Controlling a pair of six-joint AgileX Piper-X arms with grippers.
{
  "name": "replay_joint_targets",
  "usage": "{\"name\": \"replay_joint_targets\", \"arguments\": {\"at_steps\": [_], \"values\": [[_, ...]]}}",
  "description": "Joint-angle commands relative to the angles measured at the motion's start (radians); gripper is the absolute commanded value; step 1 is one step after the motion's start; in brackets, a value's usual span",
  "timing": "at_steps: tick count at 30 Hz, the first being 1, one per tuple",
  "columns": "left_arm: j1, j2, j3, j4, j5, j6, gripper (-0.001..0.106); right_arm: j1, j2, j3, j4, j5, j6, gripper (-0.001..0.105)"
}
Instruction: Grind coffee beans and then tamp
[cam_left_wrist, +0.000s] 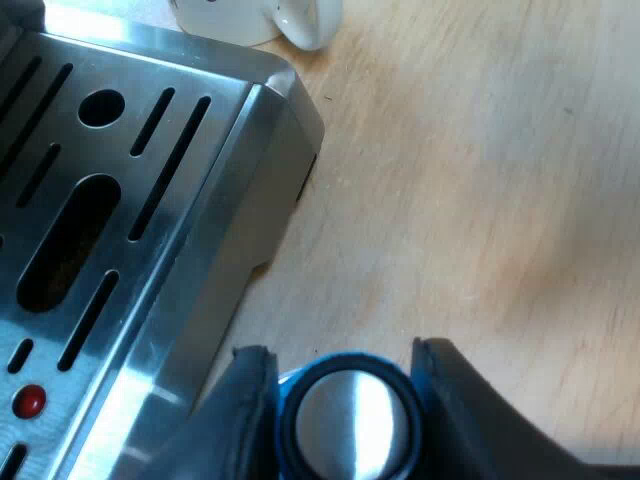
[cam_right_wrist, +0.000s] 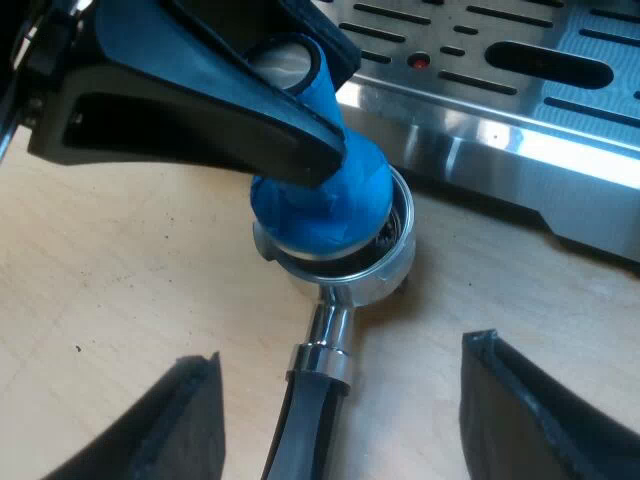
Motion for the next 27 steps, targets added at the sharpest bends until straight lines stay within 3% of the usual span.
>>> {"name": "replay_joint_targets", "arguments": {"at_steps": [1, 14, 27], "values": [[-0.004, -0.001, 0.011, -0.047, -0.008, 0.009, 0.013, -0.002, -0.007, 0.001, -0.008, -0.007, -0.013, 0.054], [0.001, -0.001, 0.134, -0.142, -0.013, 0.009, 0.013, -0.002, -0.007, 0.001, -0.008, -0.007, -0.013, 0.054], [0.001, -0.001, 0.141, -0.231, -0.013, -0.003, 0.013, -0.002, -0.007, 0.001, -0.008, -0.007, -0.013, 0.054]]}}
